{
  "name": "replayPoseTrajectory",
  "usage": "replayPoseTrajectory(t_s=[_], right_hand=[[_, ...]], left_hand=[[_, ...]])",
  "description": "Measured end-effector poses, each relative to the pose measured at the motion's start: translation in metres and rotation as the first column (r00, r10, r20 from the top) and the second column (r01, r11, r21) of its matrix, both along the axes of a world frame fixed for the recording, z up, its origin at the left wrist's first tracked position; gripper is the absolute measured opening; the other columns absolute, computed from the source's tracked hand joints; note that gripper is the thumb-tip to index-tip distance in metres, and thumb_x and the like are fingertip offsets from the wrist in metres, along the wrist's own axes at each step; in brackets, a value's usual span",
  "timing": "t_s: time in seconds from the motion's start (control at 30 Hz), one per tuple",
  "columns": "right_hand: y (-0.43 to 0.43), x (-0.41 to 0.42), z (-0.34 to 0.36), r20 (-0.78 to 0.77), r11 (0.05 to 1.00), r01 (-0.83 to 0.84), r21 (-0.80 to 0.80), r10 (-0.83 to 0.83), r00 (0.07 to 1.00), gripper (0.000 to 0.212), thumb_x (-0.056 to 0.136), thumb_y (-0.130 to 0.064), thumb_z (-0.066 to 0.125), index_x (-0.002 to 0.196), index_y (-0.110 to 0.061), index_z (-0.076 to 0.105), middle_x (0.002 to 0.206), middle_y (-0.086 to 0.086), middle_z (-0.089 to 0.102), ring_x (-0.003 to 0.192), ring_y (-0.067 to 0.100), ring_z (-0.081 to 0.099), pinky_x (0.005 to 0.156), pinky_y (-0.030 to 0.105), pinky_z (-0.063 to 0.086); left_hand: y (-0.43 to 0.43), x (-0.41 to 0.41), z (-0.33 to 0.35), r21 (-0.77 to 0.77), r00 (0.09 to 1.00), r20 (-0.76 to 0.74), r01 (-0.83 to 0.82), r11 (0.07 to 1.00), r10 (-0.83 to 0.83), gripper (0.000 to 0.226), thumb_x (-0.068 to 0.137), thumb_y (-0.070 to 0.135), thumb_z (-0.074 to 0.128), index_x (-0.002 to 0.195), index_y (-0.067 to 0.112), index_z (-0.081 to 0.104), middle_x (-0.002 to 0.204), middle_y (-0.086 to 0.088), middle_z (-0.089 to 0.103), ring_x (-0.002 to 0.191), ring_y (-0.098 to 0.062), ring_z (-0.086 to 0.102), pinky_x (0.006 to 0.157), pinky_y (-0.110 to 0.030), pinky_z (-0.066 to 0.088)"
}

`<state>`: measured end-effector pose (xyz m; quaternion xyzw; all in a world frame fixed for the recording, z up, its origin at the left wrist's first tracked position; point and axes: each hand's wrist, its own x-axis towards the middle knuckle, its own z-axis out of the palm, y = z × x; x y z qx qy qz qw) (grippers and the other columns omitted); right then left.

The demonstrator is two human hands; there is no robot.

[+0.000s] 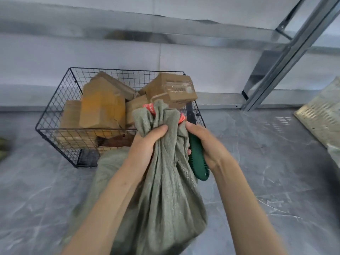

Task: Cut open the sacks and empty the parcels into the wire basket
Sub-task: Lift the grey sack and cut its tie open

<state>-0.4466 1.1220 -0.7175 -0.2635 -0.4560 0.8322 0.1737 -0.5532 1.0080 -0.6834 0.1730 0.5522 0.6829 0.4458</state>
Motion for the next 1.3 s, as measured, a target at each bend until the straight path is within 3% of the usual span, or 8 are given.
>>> replayPoseTrajectory(t_s=[0.13,0.33,0.57,0.77,0.97,1.07,1.17,1.3], right_hand=[[-0.022,-0.029,0.021,-0.156,0.994,-0.106,-0.016,0.102,0.983,0.046,0.063,-0.031,0.082,0.088,-0.004,0.054,0.052,-0.001,0.053,0.038,0.006,0.046,0.037,0.017,0.041],[-0.052,-0.060,0.049,-0.323,0.988,-0.153,-0.001,0.145,0.935,0.024,0.062,-0.023,0.082,0.066,-0.008,0.065,0.041,-0.001,0.045,0.032,0.006,0.040,0.034,0.015,0.038],[-0.079,-0.072,0.080,-0.477,0.969,-0.243,-0.055,0.188,0.858,0.031,0.063,-0.016,0.084,0.075,0.000,0.060,0.039,-0.002,0.047,0.030,0.004,0.042,0.031,0.014,0.038],[-0.093,-0.075,0.107,-0.652,0.892,-0.445,-0.077,0.293,0.700,0.030,0.081,-0.001,0.068,0.095,0.013,0.046,0.045,0.006,0.055,0.036,0.010,0.054,0.035,0.018,0.045],[-0.094,-0.069,0.091,-0.504,0.966,-0.257,0.010,0.227,0.833,0.047,0.068,-0.011,0.080,0.100,0.006,0.050,0.045,0.002,0.049,0.032,0.004,0.045,0.033,0.016,0.041],[-0.093,-0.061,0.085,-0.434,0.976,-0.198,0.089,0.217,0.874,0.028,0.069,-0.014,0.080,0.081,-0.001,0.057,0.045,0.000,0.050,0.033,0.006,0.042,0.035,0.017,0.039],[-0.092,-0.055,0.084,-0.347,0.981,-0.136,0.139,0.177,0.921,0.016,0.070,-0.006,0.073,0.073,-0.005,0.057,0.044,0.001,0.048,0.033,0.009,0.040,0.037,0.018,0.039],[-0.092,-0.053,0.081,-0.300,0.989,-0.063,0.131,0.101,0.948,0.011,0.070,-0.004,0.068,0.068,-0.008,0.058,0.048,0.003,0.050,0.033,0.010,0.042,0.037,0.019,0.038]], left_hand=[[-0.028,-0.040,0.014,-0.060,1.000,0.018,0.001,0.998,0.000,0.029,0.092,0.019,0.056,0.121,0.016,0.062,0.106,0.000,0.072,0.098,-0.015,0.068,0.074,-0.026,0.047],[-0.058,-0.078,0.032,0.004,0.986,-0.167,0.000,1.000,0.001,0.020,0.086,0.022,0.066,0.102,0.034,0.064,0.098,0.012,0.073,0.096,-0.009,0.068,0.091,-0.034,0.049],[-0.063,-0.091,0.052,0.215,0.996,-0.032,-0.079,0.973,0.088,0.020,0.088,0.000,0.055,0.099,0.012,0.066,0.085,0.002,0.075,0.082,-0.013,0.071,0.070,-0.026,0.058],[-0.062,-0.094,0.061,0.295,0.938,0.293,0.095,0.951,-0.185,0.048,0.070,0.013,0.060,0.117,0.002,0.061,0.108,-0.017,0.066,0.097,-0.030,0.064,0.079,-0.039,0.057],[-0.051,-0.094,0.054,0.189,0.945,0.288,0.104,0.976,-0.157,0.048,0.065,0.011,0.067,0.112,0.005,0.062,0.094,-0.014,0.066,0.083,-0.027,0.065,0.067,-0.031,0.057],[-0.048,-0.091,0.050,0.198,0.992,0.127,-0.048,0.979,0.023,0.023,0.080,0.009,0.065,0.103,0.010,0.065,0.091,-0.009,0.072,0.079,-0.020,0.070,0.064,-0.028,0.056],[-0.051,-0.087,0.050,0.115,0.961,-0.181,-0.190,0.975,0.209,0.044,0.084,0.021,0.067,0.126,0.019,0.052,0.111,0.004,0.068,0.098,-0.012,0.067,0.082,-0.029,0.055],[-0.069,-0.072,0.057,0.176,0.634,-0.599,-0.491,0.853,0.489,0.031,0.081,0.033,0.067,0.108,0.031,0.053,0.110,0.007,0.057,0.099,-0.005,0.055,0.089,-0.030,0.048]])
